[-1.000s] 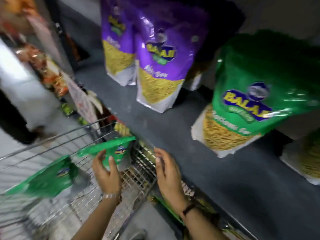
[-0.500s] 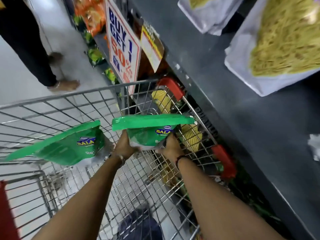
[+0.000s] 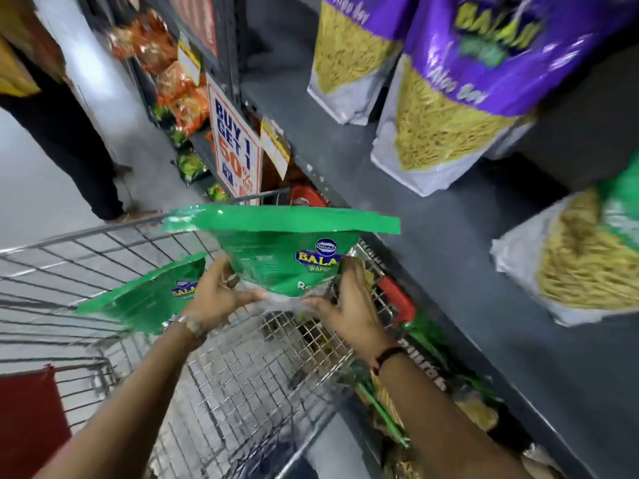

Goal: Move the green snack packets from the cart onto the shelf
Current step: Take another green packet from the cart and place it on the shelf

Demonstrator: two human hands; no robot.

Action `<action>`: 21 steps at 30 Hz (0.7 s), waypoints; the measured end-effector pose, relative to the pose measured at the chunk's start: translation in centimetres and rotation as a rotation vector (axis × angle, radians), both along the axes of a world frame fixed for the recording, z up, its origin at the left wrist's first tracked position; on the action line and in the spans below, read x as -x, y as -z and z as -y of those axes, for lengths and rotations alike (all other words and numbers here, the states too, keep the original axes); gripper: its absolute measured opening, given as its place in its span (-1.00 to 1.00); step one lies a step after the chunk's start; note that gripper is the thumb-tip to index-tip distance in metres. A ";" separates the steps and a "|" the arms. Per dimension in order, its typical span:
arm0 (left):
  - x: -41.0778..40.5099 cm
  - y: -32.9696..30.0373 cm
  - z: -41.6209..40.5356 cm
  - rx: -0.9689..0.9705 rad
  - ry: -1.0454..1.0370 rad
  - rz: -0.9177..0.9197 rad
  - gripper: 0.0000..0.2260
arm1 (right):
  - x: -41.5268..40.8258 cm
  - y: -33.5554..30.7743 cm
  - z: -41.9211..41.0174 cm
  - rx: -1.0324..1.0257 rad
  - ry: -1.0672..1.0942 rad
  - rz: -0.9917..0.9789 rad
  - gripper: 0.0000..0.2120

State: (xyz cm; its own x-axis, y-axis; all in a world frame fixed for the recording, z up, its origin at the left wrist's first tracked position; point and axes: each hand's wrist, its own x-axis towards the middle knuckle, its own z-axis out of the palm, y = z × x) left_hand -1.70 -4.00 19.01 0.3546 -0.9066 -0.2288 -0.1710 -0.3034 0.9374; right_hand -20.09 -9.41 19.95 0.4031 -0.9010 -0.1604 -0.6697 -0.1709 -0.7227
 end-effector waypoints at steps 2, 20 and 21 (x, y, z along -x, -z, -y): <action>0.7 -4.6 -1.3 0.098 0.080 0.001 -0.64 | 1.8 -3.4 -2.0 0.098 0.038 0.041 -0.20; 37.8 -17.9 2.8 0.439 0.919 -0.090 -0.39 | 36.0 -16.6 -13.7 0.513 0.765 0.432 -0.48; 39.1 -17.0 2.9 0.415 0.950 -0.078 -0.35 | 36.8 -15.7 -13.8 0.478 0.792 0.454 -0.47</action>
